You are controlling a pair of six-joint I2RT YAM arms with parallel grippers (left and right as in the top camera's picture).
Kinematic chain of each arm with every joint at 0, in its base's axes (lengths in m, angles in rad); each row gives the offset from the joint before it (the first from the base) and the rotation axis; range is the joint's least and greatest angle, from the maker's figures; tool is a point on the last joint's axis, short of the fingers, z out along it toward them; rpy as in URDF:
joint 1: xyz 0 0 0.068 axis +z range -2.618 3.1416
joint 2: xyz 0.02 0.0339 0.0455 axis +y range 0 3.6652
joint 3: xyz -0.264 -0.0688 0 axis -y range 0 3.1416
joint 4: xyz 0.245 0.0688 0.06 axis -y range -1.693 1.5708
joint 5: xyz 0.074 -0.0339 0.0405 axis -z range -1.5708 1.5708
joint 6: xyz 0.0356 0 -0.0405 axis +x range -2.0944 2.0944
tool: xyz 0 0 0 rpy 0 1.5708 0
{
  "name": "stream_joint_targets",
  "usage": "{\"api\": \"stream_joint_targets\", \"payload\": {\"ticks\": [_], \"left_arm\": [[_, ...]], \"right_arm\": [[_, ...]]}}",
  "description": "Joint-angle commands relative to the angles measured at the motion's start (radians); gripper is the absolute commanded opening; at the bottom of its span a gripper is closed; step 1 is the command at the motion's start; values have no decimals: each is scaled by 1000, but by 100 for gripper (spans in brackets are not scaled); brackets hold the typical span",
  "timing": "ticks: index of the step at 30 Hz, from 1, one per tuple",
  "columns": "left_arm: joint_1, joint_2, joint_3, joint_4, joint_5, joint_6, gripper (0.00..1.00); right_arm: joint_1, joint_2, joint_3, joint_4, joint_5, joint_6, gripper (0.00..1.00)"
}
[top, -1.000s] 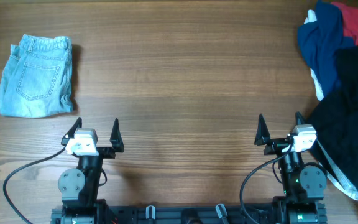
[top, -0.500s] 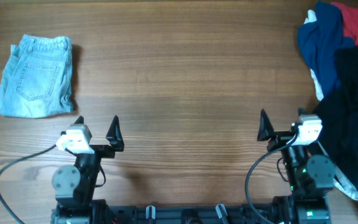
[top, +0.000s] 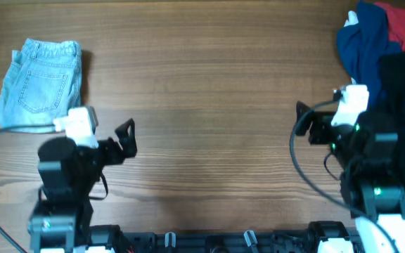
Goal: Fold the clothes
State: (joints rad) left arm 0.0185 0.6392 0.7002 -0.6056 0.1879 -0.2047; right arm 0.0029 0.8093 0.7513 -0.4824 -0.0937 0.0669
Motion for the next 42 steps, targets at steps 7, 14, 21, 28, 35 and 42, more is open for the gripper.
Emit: {"api": "stream_joint_targets", "payload": {"ticks": [7, 14, 21, 28, 35, 42], "left_arm": [[-6, 127, 170, -95, 58, -14, 100], [-6, 127, 170, -91, 58, -13, 100], [-6, 127, 170, -91, 58, -13, 100], [-6, 127, 170, -92, 58, -13, 100], [-6, 127, 170, -92, 58, -13, 100], [-6, 127, 170, -91, 58, -13, 100]], "right_arm": [[-8, 143, 57, -35, 182, 154, 100], [-58, 336, 62, -195, 568, 497, 100], [-146, 541, 62, -213, 606, 676, 100], [-192, 686, 62, -153, 610, 664, 99], [-192, 771, 60, -94, 609, 647, 94], [-192, 805, 60, -71, 584, 647, 73]]}}
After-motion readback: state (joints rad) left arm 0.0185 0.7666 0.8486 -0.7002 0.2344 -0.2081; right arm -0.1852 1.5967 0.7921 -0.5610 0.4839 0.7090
